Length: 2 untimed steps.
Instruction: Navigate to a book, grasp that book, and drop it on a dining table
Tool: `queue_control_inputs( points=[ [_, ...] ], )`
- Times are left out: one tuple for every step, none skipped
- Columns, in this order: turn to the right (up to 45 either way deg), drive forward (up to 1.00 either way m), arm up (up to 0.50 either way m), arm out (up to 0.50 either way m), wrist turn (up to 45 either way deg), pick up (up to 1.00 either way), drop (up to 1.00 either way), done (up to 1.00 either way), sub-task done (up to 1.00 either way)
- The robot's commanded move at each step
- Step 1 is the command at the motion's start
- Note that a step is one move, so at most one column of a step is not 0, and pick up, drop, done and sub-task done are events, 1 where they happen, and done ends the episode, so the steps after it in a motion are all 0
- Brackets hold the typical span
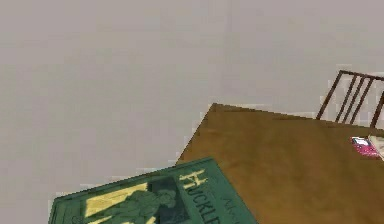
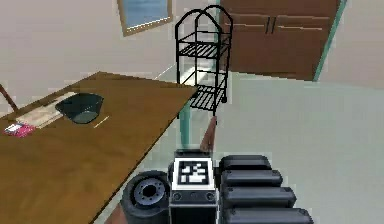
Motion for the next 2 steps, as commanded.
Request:
queue_control_inputs(
  points=[
    [45.0, 0.0, 0.0, 0.0, 0.0, 0.0, 0.0, 0.0, 0.0],
    [24.0, 0.0, 0.0, 0.0, 0.0, 0.0, 0.0, 0.0, 0.0]
  ],
)
